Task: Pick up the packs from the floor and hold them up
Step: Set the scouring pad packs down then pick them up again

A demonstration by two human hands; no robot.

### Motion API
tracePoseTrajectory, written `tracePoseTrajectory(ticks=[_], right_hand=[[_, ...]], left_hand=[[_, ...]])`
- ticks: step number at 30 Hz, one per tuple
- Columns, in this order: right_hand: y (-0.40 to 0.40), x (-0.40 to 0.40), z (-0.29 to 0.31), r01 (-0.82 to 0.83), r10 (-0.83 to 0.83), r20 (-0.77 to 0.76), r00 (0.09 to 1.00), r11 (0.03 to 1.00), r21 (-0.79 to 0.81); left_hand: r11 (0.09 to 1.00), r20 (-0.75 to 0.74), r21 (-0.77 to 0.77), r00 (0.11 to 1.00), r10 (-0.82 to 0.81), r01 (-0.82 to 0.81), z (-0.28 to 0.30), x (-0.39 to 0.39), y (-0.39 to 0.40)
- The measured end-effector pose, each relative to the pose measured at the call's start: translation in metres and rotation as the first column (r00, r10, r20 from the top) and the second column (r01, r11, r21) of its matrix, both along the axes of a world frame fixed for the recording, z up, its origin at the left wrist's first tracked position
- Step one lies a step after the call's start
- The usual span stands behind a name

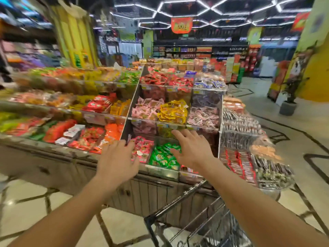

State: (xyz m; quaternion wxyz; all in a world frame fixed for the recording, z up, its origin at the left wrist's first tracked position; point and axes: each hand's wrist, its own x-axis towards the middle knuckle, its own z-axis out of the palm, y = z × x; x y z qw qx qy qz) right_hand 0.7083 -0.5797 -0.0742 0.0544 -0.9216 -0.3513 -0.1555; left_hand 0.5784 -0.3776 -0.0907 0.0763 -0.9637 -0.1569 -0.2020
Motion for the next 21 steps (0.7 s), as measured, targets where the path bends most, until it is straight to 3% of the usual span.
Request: tracePoseTrajectory(ticks=[7, 14, 21], right_hand=[[0.158, -0.050, 0.041, -0.216, 0.217, 0.094, 0.972, 0.976, -0.016], [0.316, -0.115, 0.053, -0.348, 0.355, 0.151, 0.922, 0.935, -0.072], [0.444, -0.179, 0.038, -0.449, 0.462, 0.123, 0.878, 0.885, -0.122]], left_hand=[[0.974, 0.104, 0.005, 0.968, 0.226, -0.228, 0.033, -0.098, 0.133], [0.866, 0.071, 0.002, 0.864, 0.499, -0.500, 0.043, -0.208, 0.268], [0.789, 0.024, 0.072, 0.792, 0.610, -0.610, 0.043, -0.313, 0.365]])
